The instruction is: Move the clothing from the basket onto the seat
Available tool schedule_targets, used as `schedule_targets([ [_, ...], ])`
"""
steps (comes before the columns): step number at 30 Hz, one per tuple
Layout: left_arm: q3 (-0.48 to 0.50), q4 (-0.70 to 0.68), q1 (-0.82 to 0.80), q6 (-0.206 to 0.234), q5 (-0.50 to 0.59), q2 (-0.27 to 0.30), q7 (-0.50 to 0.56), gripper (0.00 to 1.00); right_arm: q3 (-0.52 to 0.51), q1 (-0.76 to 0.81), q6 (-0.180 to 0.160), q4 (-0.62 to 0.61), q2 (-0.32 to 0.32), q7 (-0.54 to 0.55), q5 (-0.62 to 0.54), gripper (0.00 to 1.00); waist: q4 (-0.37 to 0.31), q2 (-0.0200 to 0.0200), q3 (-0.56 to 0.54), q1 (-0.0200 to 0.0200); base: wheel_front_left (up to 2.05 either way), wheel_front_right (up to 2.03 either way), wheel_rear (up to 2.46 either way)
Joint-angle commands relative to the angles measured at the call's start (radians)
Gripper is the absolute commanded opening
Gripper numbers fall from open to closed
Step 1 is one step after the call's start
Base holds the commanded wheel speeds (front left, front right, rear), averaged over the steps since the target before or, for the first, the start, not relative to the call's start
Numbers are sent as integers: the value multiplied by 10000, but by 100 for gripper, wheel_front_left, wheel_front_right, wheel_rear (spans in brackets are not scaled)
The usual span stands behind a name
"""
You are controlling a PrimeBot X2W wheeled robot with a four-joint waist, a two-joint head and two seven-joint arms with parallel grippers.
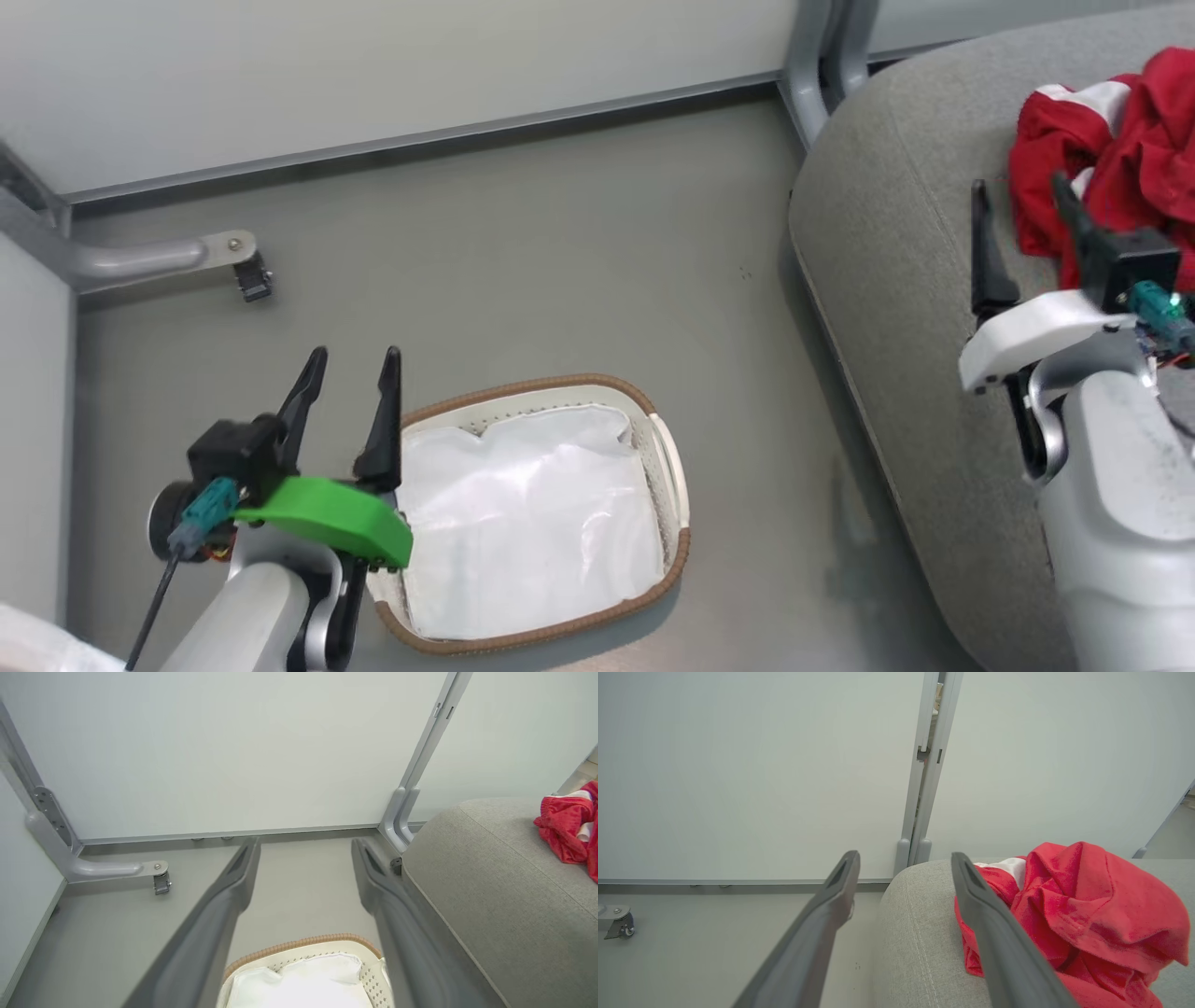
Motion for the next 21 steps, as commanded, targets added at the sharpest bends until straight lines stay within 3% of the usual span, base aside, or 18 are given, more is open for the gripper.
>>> schedule_targets([
  [1,293,-53,415,-33,168,-31,-3,100,-105,402,-14,-209,110,-37,-152,100,729,0,-658,1,0,0,0],
  [7,1594,-226,1665,-243,840,-570,-2,100,-199,1882,-14,-1389,801,-52,-208,100,1272,0,-1018,1,0,0,0],
  [21,3308,-638,3856,-488,2068,-1693,-3,100,1077,5212,-14,-2952,918,-56,1320,100,1670,0,-1785,1,0,0,0],
])
